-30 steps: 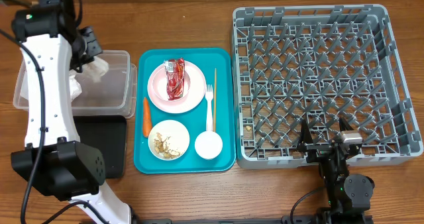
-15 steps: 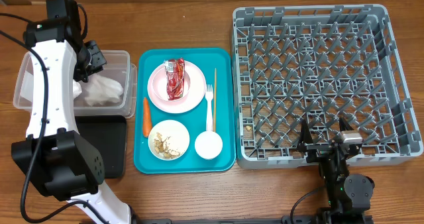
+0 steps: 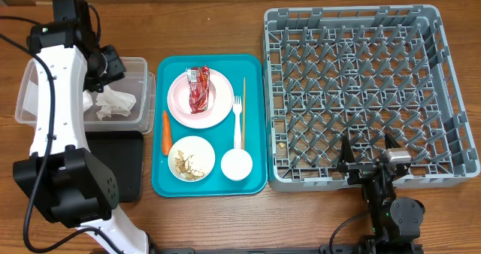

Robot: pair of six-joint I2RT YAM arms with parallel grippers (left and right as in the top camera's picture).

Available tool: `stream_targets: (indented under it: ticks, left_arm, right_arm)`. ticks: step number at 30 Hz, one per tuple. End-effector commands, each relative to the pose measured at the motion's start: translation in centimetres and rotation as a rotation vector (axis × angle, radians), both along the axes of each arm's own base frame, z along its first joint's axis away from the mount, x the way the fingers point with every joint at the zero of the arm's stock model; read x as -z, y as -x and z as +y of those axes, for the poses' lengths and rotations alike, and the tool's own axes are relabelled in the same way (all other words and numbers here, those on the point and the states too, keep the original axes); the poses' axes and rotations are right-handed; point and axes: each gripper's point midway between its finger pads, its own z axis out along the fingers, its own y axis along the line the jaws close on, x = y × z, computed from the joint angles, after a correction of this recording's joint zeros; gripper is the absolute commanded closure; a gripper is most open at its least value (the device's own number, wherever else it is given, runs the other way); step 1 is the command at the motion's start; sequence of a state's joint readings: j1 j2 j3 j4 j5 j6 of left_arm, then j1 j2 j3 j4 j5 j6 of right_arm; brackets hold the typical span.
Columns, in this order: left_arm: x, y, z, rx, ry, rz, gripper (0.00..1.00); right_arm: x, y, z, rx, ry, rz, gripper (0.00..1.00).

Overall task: Sort waste into correct bins and load items into the dishwasher
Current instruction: 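Reach the left gripper back to the plate and grasp the red wrapper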

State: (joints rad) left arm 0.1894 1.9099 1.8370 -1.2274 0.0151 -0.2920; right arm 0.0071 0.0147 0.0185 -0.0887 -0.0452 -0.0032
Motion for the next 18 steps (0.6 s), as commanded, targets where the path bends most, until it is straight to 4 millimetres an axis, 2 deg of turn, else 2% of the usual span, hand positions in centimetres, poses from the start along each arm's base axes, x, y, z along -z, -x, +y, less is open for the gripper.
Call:
stream_targets:
  ticks: [1, 11, 18]
  left_arm:
    - [-2.3, -1.1, -5.3, 0.166, 0.147, -0.095, 0.60]
    - [-2.6, -1.8, -14.2, 0.376, 0.110, -0.124, 0.57]
    - [-2.9, -2.4, -17.4, 0.362, 0.017, -0.166, 0.55]
  right_arm:
    - [0.1, 0.0, -0.1, 0.002, -0.004, -0.008, 0.00]
    - [0.1, 0.0, -0.1, 0.003, -0.003, -0.009, 0.00]
    - [0.1, 0.0, -0.1, 0.002, -0.003, -0.008, 0.00]
